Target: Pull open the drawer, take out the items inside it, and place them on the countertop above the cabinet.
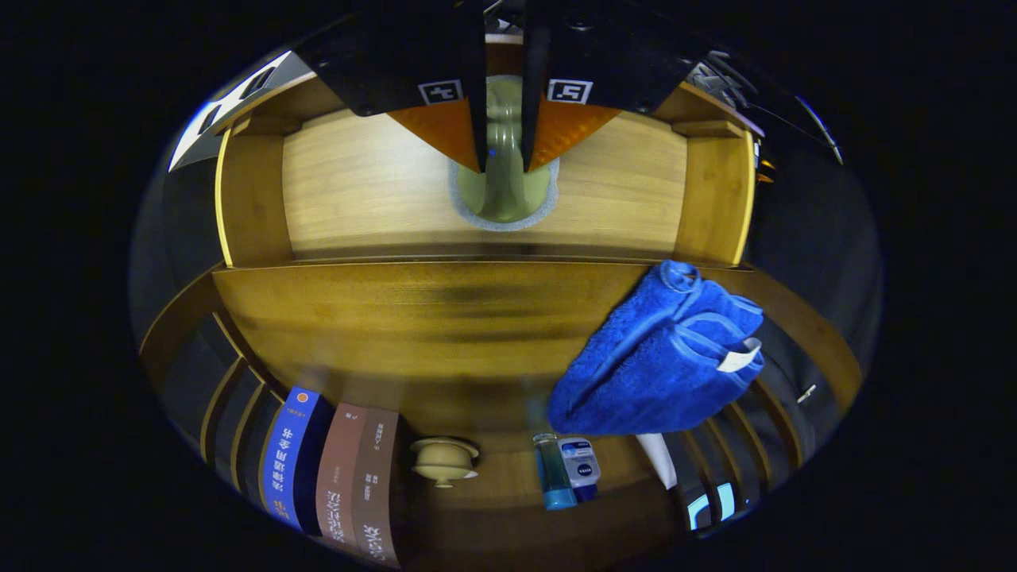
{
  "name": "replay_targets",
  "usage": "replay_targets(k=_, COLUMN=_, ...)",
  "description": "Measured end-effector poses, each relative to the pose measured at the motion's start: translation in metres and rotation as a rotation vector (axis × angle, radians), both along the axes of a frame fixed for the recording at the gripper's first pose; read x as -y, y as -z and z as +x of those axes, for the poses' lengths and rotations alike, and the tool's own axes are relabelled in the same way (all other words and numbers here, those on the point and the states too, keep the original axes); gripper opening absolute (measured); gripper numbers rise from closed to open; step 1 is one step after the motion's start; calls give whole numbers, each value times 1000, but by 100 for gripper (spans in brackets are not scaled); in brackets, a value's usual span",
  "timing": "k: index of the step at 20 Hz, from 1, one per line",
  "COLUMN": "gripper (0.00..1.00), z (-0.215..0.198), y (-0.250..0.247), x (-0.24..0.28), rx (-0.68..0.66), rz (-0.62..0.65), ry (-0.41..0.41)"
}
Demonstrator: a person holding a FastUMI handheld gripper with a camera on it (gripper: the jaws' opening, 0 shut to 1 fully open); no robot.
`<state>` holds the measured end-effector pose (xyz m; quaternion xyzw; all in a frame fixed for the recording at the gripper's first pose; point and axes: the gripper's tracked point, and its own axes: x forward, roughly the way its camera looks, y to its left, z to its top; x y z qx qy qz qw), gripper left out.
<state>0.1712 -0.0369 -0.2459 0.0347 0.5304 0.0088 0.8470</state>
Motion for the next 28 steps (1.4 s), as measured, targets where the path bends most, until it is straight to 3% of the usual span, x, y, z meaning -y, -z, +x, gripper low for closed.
replay_targets(k=4, gripper=23, z=9, y=-41, x=7, rx=38, rz=6, ry=19)
replay_targets(k=8, gripper=23, z=48, y=-69, x=13, rx=72, rz=-20, ry=29)
replay_targets(k=16, gripper=23, z=147, y=-51, x=25, rx=33, rz=-59, ry=63)
replay_targets(k=24, gripper=24, z=187, y=-31, x=28, rx=-13, rz=-74, ry=62)
replay_targets(k=27, gripper=26, z=188, y=-31, x=24, rx=-18, rz=-58, ry=59)
replay_targets(k=28, gripper=38, z=186, y=-31, x=22, rx=-18, rz=-51, ry=56)
